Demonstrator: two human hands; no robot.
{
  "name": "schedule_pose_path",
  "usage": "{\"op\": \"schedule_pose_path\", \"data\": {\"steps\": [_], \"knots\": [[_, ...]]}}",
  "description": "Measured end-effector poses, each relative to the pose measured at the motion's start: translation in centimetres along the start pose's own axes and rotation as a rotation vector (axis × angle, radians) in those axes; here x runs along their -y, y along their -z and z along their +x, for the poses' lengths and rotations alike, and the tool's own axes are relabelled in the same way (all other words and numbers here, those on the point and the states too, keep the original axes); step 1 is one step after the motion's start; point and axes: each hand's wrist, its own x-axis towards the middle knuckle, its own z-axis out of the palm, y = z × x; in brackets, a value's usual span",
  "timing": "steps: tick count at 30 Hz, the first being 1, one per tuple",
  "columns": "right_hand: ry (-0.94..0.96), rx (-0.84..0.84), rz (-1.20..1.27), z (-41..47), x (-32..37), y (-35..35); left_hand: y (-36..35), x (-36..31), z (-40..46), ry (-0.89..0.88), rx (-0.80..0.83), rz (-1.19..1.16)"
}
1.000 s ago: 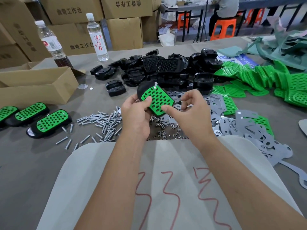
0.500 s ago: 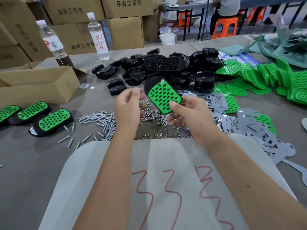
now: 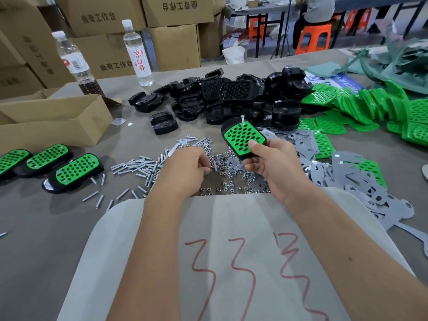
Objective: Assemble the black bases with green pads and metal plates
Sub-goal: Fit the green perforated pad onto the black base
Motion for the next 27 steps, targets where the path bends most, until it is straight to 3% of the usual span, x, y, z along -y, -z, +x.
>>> {"op": "schedule_pose_path", "data": {"steps": [8,13,19,27], "knots": [[0.001,0.001,-0.022,0.34,-0.29,0.07,-0.03,-0.14,-0.23,0.019,-0.021,0.063],[0.0,0.0,-0.038,0.49,-0.41,0.09,0.08,-0.17,0.06,0.035,-0.285,-0.091],[0.002,0.002,-0.048,0.54,-0.5,0.24,0.32,-0.32,0.05,0.092,-0.408,-0.304],[0.01,0.009,-0.062,0.67,-0.75,0.2,0.22,0.05,-0.23,0.211,-0.311,0.008]]}}
